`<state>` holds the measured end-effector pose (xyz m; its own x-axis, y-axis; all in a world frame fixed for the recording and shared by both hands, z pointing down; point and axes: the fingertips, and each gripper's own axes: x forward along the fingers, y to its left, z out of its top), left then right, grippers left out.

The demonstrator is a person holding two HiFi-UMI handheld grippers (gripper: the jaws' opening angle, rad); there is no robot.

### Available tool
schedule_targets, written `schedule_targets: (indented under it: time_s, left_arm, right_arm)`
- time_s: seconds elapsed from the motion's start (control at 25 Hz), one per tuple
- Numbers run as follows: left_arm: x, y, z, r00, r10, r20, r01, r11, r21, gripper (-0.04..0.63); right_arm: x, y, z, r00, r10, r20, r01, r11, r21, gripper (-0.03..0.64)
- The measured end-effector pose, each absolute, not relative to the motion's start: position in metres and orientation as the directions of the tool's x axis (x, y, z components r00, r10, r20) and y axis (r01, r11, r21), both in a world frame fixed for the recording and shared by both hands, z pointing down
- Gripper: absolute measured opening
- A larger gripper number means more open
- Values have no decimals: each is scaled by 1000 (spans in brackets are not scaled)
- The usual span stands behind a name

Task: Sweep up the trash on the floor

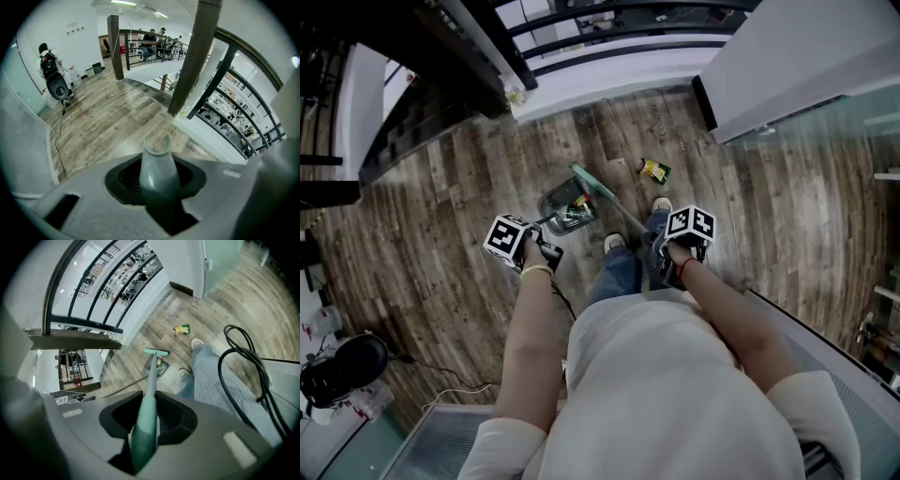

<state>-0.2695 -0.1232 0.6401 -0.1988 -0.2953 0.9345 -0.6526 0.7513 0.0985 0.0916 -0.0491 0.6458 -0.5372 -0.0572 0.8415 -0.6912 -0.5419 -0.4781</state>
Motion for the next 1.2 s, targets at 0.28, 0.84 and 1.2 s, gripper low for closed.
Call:
schedule_targets:
  time_s: [0.28,0.84,1.2]
  left_arm:
    - [-273,-124,640,-197,-301,933,-653,750,104,123]
    - [-270,-124,639,-198,-307,931,-652,751,109,126]
    - [-268,-131,639,-199,-305,931,-646,756,110,129]
  right_arm:
    - [118,-74,647,-500,-103,860,-686,-560,-465,95]
    - [166,-140,653,-431,-170,886,-669,-600,-440,95]
    - [172,-169,673,-388,-144,910,-705,-590,-394,95]
